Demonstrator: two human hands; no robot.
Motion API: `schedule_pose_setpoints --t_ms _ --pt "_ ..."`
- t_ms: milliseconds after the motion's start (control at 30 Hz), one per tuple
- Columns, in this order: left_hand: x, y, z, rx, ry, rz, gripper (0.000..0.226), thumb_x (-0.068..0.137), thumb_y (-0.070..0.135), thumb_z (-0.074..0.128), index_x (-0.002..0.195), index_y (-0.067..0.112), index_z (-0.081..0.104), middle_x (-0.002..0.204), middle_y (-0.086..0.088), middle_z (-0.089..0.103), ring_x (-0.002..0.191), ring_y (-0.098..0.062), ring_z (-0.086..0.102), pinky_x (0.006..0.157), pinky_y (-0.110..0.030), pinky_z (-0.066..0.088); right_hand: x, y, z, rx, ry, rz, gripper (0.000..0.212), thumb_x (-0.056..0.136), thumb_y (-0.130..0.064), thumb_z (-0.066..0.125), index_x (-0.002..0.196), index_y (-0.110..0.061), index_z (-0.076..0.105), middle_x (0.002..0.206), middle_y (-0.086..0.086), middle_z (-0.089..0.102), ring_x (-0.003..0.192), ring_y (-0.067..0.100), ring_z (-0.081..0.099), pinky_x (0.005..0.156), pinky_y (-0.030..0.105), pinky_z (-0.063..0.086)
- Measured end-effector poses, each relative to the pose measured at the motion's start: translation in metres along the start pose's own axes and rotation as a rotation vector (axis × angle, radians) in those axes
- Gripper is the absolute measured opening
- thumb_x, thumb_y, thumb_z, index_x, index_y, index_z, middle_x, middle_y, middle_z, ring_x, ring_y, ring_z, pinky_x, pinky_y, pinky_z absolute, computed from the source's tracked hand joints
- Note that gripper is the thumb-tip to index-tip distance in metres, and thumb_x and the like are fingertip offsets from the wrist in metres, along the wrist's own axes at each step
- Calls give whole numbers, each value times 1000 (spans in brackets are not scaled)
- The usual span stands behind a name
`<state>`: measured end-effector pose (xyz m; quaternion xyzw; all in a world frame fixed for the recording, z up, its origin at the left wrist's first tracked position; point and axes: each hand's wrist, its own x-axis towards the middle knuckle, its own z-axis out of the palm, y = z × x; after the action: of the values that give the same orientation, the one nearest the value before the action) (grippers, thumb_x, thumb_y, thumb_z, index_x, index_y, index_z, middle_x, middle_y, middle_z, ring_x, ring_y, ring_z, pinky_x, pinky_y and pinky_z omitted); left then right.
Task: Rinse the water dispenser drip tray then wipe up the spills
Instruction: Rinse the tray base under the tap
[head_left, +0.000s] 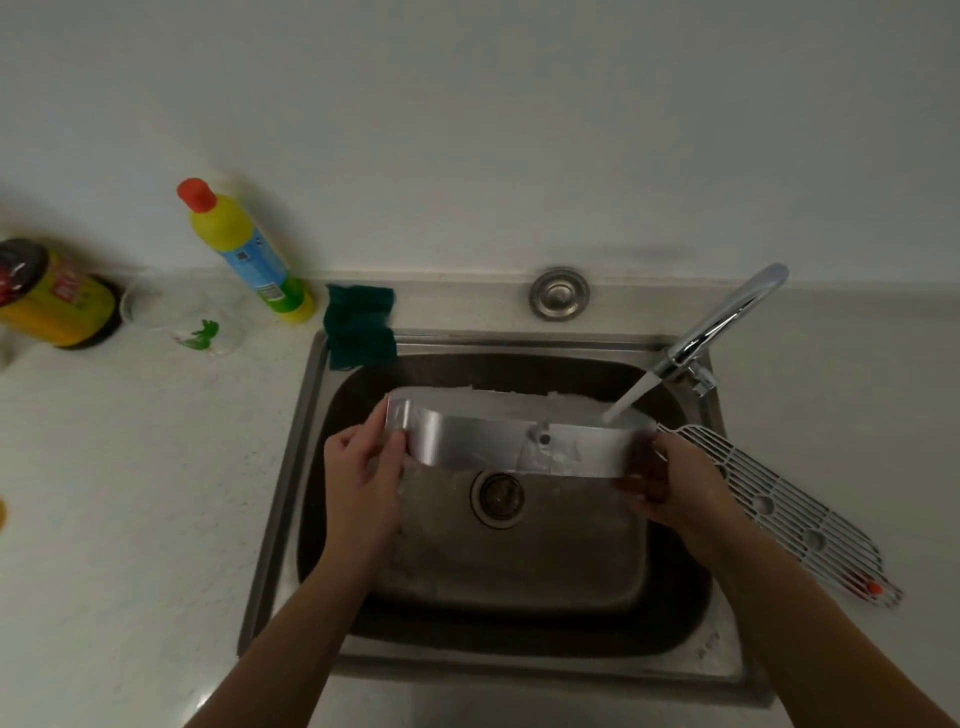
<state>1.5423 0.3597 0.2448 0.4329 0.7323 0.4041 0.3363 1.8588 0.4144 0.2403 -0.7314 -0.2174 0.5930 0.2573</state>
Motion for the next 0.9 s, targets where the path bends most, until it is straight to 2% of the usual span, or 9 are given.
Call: schedule_pose_setpoints --t_ms 67,133,267,467,533,633,700,767,900 --pt "-1 -14 5 -12 -37 -13 31 108 28 49 116 54 65 104 6 68 92 -6 66 76 -32 58 -4 -13 0 46 -2 -55 28 102 -45 53 103 -20 67 99 6 74 86 24 73 89 50 59" --pt "-5 -23 14 -127 -92 -158 45 109 20 47 103 62 66 104 13 71 91 -8 71 70 -29 60 -14 -21 0 -14 21 -198 28 103 -48 52 111 -25 66 109 4 72 95 25 73 85 51 62" --pt "-7 -34 31 -409 -112 -590 22 104 36 55 115 38 74 112 6 78 102 -15 76 76 -31 60 -37 -31 -8 -110 51 -424 21 103 -42 55 123 -38 62 118 -4 70 102 20 72 74 46 65" --pt "9 -26 43 -804 -202 -773 48 96 60 61 124 22 69 116 -10 79 105 -27 77 78 -39 65 -61 -7 -18 -281 -87 -649 50 105 -19 54 149 -39 42 135 -28 47 113 1 61 87 30 59" --pt "16 -18 48 -823 -130 -772 42 92 54 70 123 26 67 119 -9 77 103 -28 78 72 -39 65 -62 9 -19 -259 -111 -592 66 103 -19 56 159 -40 28 142 -27 40 119 -4 52 91 22 48" --pt "24 -6 46 -790 22 -663 33 89 34 79 119 30 68 124 -8 71 110 -29 72 71 -37 65 -62 26 -17 90 -169 -370 83 81 -21 60 158 -36 34 150 -6 48 131 21 54 102 44 53" --pt "27 1 40 -801 33 -564 38 89 27 79 124 26 67 127 -9 71 111 -27 73 77 -34 64 -58 35 -12 319 -174 -230 66 79 -28 67 143 -35 54 140 7 57 125 31 59 96 49 58" --pt "23 13 33 -796 -10 -462 41 90 24 78 130 22 67 123 -9 74 107 -23 76 79 -30 63 -53 41 -6 305 -128 -112 36 83 -48 74 117 -37 68 128 9 62 115 32 63 82 46 63" --pt "4 34 26 -734 -109 -275 50 87 32 78 134 28 65 121 -2 75 113 -21 73 86 -31 62 -34 43 -2 334 -78 51 39 83 -50 76 113 -25 71 117 9 73 108 31 70 92 58 60"
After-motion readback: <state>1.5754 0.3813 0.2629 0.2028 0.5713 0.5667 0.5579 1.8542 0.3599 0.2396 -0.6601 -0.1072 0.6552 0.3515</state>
